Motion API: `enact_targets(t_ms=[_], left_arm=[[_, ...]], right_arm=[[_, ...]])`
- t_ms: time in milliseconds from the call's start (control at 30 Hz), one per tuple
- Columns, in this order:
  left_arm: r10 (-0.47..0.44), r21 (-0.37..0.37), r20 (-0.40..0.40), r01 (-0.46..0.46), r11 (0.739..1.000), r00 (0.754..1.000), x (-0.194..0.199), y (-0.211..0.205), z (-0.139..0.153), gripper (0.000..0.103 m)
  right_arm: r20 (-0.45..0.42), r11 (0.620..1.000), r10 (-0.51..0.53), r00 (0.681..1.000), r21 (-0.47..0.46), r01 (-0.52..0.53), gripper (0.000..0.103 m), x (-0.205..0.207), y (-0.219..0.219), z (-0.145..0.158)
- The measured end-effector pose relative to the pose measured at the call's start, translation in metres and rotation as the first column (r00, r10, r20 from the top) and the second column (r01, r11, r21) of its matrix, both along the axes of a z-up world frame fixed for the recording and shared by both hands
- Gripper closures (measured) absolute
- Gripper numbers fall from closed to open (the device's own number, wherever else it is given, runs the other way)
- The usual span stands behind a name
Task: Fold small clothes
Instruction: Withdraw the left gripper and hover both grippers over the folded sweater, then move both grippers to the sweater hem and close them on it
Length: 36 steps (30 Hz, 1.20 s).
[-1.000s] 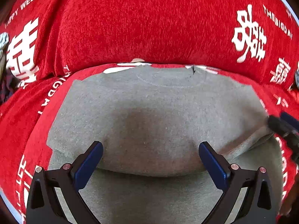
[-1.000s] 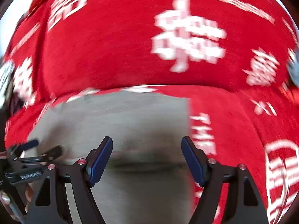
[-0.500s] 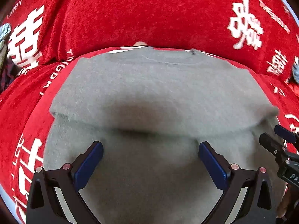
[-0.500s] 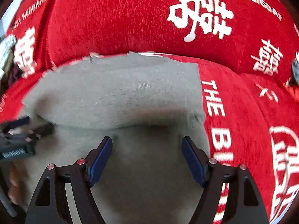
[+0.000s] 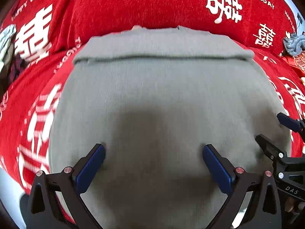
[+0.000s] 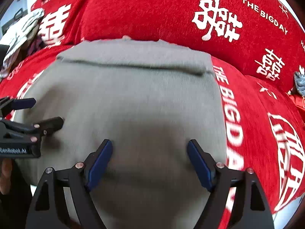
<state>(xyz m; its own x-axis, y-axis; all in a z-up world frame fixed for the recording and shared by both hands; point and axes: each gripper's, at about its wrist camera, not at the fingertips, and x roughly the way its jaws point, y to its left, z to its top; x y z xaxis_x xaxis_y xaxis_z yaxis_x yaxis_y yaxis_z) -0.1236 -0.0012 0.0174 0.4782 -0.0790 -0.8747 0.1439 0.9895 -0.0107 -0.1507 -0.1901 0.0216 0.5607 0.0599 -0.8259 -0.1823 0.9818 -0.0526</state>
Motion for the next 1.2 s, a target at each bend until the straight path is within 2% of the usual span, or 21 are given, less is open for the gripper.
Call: enact_targets(t_ms=[67, 133, 200, 367, 433, 500, 567, 633, 667, 700, 800, 1067, 1200], left_arm=[[-0.018, 0.003, 0.032, 0.018, 1.0, 0.999, -0.016, 0.001, -0.002, 0.0], [-0.036, 0.02, 0.065, 0.035, 0.999, 0.997, -0.027, -0.001, -0.004, 0.0], [-0.036, 0.022, 0.062, 0.035, 0.999, 0.997, -0.031, 0.0, -0.004, 0.0], [-0.044, 0.02, 0.036, 0.043, 0.999, 0.998, -0.043, 0.004, -0.002, 0.0], [-0.035, 0.01, 0.055, 0.035, 0.999, 0.998, -0.045, 0.007, 0.003, 0.0], [-0.024, 0.016, 0.067, 0.023, 1.0, 0.997, -0.044, 0.007, 0.005, 0.0], [-0.041, 0.027, 0.051, 0.04, 0.999, 0.998, -0.042, 0.003, 0.001, 0.0], [-0.064, 0.06, 0.024, 0.063, 0.996, 0.998, -0.046, -0.003, -0.007, 0.0], [-0.065, 0.065, 0.035, 0.062, 0.996, 0.997, -0.048, -0.004, -0.007, 0.0], [-0.065, 0.068, 0.04, 0.062, 0.996, 0.997, -0.051, -0.004, -0.007, 0.0], [-0.056, 0.054, 0.035, 0.054, 0.997, 0.998, -0.053, -0.002, -0.009, 0.0], [-0.054, 0.043, 0.024, 0.053, 0.998, 0.998, -0.054, 0.0, -0.008, 0.0], [-0.018, -0.002, 0.001, 0.018, 1.0, 1.0, -0.056, 0.012, -0.004, 0.0]], right_arm=[[-0.002, 1.0, -0.004, 1.0, 0.002, 0.004, 0.019, -0.012, -0.003, -0.001], [-0.04, 1.0, 0.006, 0.999, -0.01, -0.007, 0.012, -0.02, -0.003, -0.005], [-0.042, 0.999, 0.025, 0.999, -0.045, -0.027, 0.009, -0.031, 0.0, -0.009], [-0.105, 0.998, 0.014, 0.994, -0.057, -0.02, 0.008, -0.042, 0.001, -0.006], [-0.071, 1.0, 0.028, 0.997, -0.004, -0.028, 0.008, -0.044, 0.005, 0.003], [-0.037, 0.998, 0.059, 0.998, 0.005, -0.058, 0.008, -0.041, 0.019, 0.009], [-0.038, 0.994, 0.102, 0.994, -0.024, -0.103, 0.008, -0.038, 0.038, 0.005], [-0.086, 0.989, 0.134, 0.987, -0.05, -0.138, 0.008, -0.035, 0.049, -0.007], [-0.108, 0.982, 0.146, 0.983, -0.101, -0.157, 0.005, -0.036, 0.055, -0.017], [-0.091, 0.974, 0.169, 0.981, -0.136, -0.181, 0.001, -0.04, 0.059, -0.02], [-0.083, 0.955, 0.215, 0.973, -0.192, -0.227, 0.001, -0.048, 0.063, -0.026], [-0.107, 0.965, 0.182, 0.977, -0.172, -0.198, 0.001, -0.057, 0.045, -0.024], [-0.079, 0.991, 0.091, 0.993, -0.088, -0.098, 0.001, -0.06, 0.015, -0.008]])
